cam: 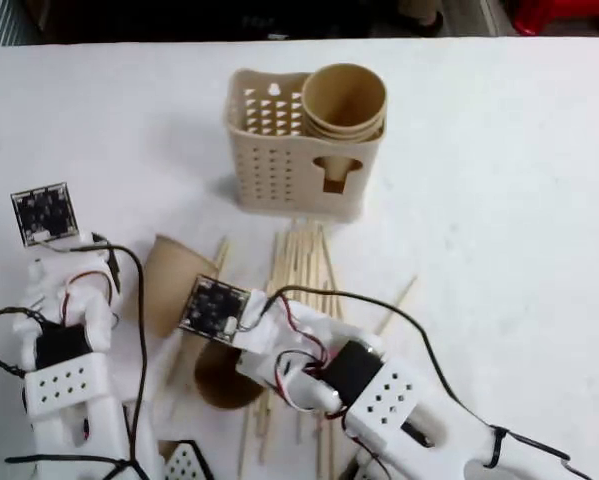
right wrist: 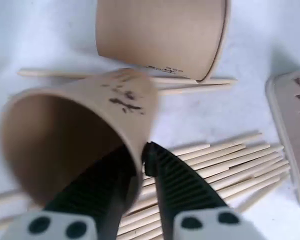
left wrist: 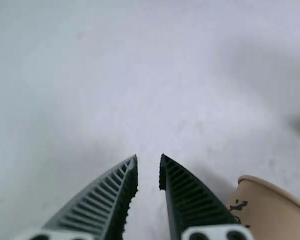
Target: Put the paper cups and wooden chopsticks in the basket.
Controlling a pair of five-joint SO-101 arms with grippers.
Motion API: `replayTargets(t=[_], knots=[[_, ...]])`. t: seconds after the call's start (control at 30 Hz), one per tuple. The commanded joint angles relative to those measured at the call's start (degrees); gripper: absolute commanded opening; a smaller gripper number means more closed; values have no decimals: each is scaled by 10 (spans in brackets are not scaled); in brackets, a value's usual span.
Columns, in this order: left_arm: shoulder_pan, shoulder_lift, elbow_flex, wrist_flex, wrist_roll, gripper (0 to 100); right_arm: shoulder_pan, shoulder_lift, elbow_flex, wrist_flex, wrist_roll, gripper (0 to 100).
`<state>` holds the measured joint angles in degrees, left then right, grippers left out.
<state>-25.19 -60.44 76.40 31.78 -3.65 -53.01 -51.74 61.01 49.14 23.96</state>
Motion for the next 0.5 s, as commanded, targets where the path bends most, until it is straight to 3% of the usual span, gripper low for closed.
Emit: replayTargets(t=[0.0, 0.23, 0.47], knots=[[-3, -13, -4, -18, 3, 95, 43, -14, -65, 30, -4, 18], [-3, -13, -27, -4, 4, 121, 161, -14, -169, 150, -6, 18], [1, -10, -207, 175, 4, 195, 274, -14, -155, 169, -46, 18]])
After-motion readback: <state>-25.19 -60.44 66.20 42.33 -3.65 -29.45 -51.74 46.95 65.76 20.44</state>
